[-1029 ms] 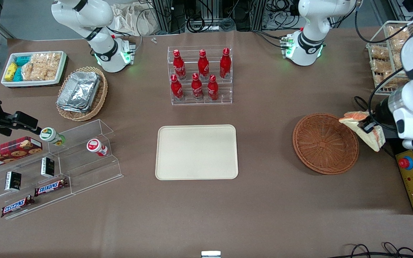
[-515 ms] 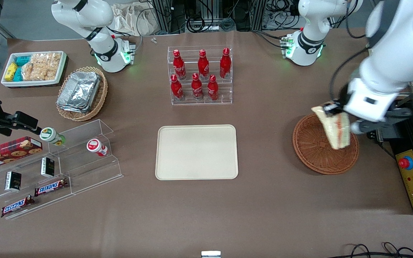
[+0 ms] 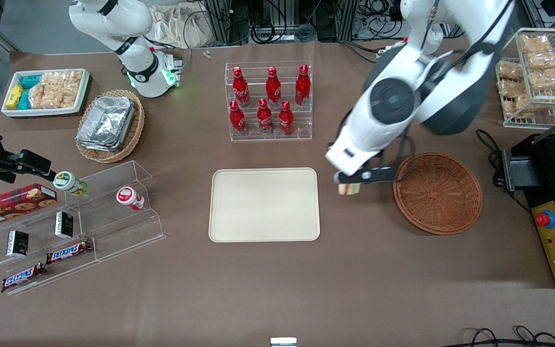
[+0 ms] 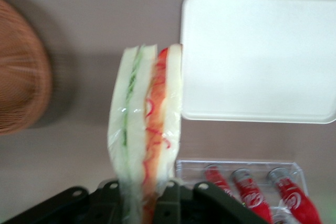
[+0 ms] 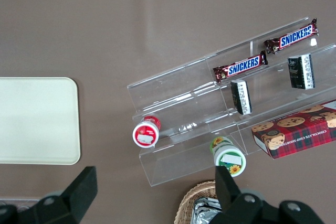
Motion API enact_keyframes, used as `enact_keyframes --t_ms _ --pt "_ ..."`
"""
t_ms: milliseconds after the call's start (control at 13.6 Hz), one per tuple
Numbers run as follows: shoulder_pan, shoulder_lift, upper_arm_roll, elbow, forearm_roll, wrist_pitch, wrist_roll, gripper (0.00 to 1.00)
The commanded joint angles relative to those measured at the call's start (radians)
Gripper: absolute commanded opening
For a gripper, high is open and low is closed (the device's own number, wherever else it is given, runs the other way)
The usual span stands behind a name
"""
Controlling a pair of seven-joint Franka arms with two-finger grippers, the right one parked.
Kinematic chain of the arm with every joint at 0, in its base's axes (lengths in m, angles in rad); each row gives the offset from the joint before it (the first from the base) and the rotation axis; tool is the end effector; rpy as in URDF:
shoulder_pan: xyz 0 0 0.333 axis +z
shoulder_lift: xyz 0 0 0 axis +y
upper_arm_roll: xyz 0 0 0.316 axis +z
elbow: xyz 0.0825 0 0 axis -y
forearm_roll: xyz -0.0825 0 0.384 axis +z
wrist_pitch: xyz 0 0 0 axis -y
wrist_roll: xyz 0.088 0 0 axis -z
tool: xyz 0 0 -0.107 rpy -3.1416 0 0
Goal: Place sandwich from basket to tray
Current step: 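Carry the held sandwich over the cream tray with the left gripper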
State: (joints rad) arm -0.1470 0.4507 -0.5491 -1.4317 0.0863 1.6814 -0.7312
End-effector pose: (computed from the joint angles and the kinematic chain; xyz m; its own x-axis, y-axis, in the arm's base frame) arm 0.5487 -0.3711 0.4544 0.9791 0.0462 -0.1981 0.0507 -0.9986 0.0174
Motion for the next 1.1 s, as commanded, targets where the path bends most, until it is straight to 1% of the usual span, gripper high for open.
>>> enact_keyframes --t_ms 0,147,221,294,441,515,588,735,956,1029 --pt "-0.054 0.136 0.000 0.050 0.065 0.084 -0.063 0.00" --pt "-0.089 0.224 0.003 0.047 0.159 0.154 -0.140 0.00" --pt "-0.104 0.261 0.003 0.048 0.183 0.203 -0.169 0.00" --pt "-0.112 0.293 0.003 0.047 0.199 0.260 -0.183 0.00" --pt "-0.114 0.344 0.005 0.045 0.204 0.326 -0.186 0.00" --pt "-0.115 0.359 0.005 0.045 0.225 0.336 -0.185 0.00" --pt "-0.124 0.371 0.005 0.043 0.262 0.336 -0.185 0.00" --pt "-0.124 0.414 0.005 0.050 0.286 0.349 -0.186 0.00" --pt "-0.126 0.422 0.005 0.043 0.288 0.391 -0.186 0.08" --pt "-0.126 0.425 0.005 0.045 0.288 0.391 -0.186 0.21"
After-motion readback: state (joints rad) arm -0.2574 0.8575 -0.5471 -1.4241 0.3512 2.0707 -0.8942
